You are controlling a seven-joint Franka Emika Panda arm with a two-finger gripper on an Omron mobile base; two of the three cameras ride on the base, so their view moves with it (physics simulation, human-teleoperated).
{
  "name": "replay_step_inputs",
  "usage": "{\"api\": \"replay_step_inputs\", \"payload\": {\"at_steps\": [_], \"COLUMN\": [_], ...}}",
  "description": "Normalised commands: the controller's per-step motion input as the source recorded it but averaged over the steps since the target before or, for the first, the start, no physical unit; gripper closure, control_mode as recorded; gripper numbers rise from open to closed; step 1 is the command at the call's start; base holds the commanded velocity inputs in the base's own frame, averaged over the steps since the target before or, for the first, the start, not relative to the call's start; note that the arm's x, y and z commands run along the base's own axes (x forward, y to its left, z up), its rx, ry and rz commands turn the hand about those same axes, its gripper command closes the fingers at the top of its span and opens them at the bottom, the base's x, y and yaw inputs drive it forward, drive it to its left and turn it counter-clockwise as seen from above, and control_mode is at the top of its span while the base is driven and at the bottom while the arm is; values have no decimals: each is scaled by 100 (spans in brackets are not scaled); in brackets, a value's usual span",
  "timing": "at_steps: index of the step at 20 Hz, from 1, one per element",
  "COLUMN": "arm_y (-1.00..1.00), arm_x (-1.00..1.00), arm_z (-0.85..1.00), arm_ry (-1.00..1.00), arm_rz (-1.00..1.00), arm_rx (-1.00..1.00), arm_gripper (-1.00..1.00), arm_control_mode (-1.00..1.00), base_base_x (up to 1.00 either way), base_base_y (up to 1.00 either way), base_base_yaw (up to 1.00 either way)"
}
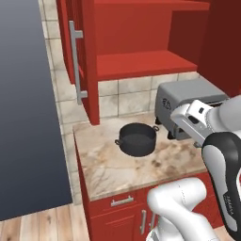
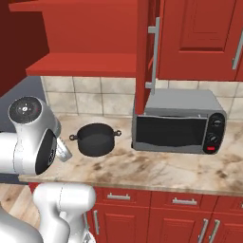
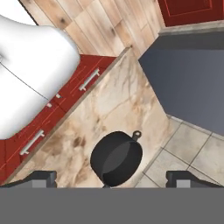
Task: Pick the kettle from the cabinet and place it on a stove burner. Then pick the pot from the counter and place it on another stove burner. Finally, turn both burners on.
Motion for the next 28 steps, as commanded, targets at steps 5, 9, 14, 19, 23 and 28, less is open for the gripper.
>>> {"api": "replay_step_inputs", "payload": {"at_steps": [5, 9, 14, 19, 23, 28], "arm_y": [0, 0, 3, 0, 0, 0], "arm_x": [0, 0, 4, 4, 7, 18], "arm_z": [0, 0, -8, -18, -14, -14], "arm_ry": [0, 0, 0, 1, 4, 1], "arm_rz": [0, 0, 0, 0, 0, 0], "arm_rx": [0, 0, -5, -4, 0, 0], "arm_gripper": [-100, -100, -100, -100, -100, -100], "arm_control_mode": [100, 100, -100, -100, -100, -100], "base_base_x": [58, 46, 5, 0, 0, 0], "base_base_y": [18, 19, 3, 0, 0, 0], "base_base_yaw": [0, 0, 0, 0, 0, 0]}}
